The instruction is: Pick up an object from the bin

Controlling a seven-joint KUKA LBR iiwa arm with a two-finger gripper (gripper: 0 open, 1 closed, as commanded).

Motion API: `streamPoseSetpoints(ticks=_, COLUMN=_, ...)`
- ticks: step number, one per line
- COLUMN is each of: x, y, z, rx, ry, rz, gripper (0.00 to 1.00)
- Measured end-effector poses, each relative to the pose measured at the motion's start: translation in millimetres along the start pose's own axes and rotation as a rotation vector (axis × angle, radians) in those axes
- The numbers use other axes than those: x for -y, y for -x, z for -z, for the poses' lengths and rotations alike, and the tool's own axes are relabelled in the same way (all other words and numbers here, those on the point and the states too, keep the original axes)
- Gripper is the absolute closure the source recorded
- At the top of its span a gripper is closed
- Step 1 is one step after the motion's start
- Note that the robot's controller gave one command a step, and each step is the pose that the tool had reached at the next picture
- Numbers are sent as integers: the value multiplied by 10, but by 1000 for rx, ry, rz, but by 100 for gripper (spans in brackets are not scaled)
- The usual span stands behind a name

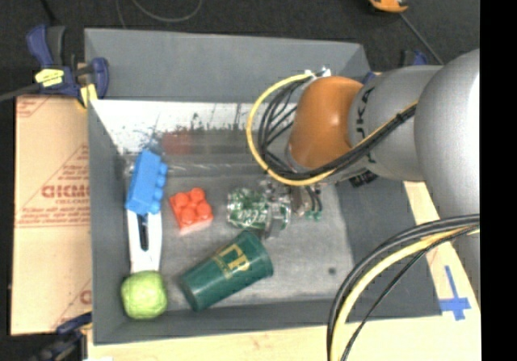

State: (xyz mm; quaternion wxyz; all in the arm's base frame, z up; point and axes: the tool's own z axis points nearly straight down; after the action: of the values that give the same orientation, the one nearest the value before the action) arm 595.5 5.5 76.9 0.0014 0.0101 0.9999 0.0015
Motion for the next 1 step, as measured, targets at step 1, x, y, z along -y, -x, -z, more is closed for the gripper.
streamPoseSetpoints(ticks=1, x=64, y=6, z=-16, rx=0, ry=0, rz=-10, gripper=100)
